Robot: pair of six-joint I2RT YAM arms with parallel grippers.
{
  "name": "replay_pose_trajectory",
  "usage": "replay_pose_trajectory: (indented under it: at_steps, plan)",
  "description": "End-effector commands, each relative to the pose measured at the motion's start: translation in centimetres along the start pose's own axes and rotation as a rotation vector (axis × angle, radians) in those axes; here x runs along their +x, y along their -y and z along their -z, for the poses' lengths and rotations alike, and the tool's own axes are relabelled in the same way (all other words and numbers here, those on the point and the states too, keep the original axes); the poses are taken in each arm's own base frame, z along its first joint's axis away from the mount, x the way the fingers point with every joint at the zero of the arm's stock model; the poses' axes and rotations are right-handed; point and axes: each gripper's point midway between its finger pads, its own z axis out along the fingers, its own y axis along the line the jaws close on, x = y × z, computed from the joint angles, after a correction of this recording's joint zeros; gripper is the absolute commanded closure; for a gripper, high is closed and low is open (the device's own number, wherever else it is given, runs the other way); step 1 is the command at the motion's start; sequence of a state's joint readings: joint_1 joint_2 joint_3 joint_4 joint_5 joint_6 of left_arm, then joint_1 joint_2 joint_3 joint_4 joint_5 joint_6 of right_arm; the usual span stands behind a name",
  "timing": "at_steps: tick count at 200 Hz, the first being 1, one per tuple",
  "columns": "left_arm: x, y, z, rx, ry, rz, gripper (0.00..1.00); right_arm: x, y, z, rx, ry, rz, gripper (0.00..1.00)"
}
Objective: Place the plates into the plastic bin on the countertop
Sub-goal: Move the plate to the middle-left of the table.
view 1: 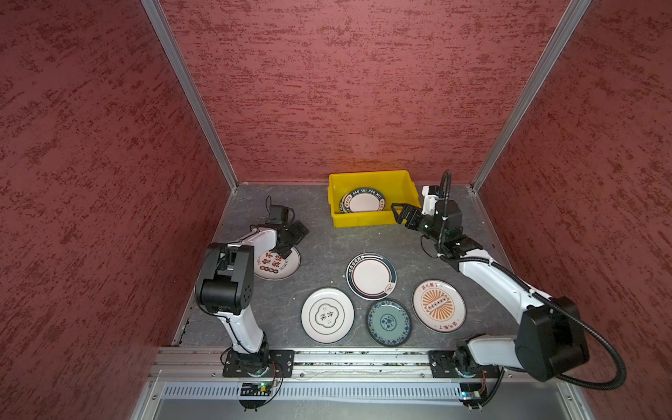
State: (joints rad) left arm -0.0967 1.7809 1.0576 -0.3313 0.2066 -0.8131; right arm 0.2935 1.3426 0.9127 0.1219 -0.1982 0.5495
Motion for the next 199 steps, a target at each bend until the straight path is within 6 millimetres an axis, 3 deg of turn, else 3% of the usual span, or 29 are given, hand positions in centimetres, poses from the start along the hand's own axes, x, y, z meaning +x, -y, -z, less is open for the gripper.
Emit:
replay_pose_trajectory:
  at_steps: [1,82,123,161,199]
  plan:
    - [2.9,-3.2,-1.5,-0.105,-0.113,-0.032,0.01,0.0,0.3,0.6,0.015,0.01,0.009,0.01]
    - [1.3,-3.4,3.2,-0.132,0.009,-0.086,0.01,1.1,-2.7,2.2,-0.151,-0.03,-0.006,0.01]
    - [0.9,-2.8,5.3,-0.095,0.032,-0.074,0.01,1.4,-2.8,2.8,-0.161,-0.034,-0.015,0.01]
    - [0.7,-5.7,9.1,-0.096,0.103,0.076,0.0,2.1,-4.0,3.6,-0.227,-0.067,-0.004,0.01]
    - [0.8,-9.9,12.8,-0.131,0.197,0.178,0.01,3.2,-4.5,4.8,-0.279,-0.089,0.005,0.01]
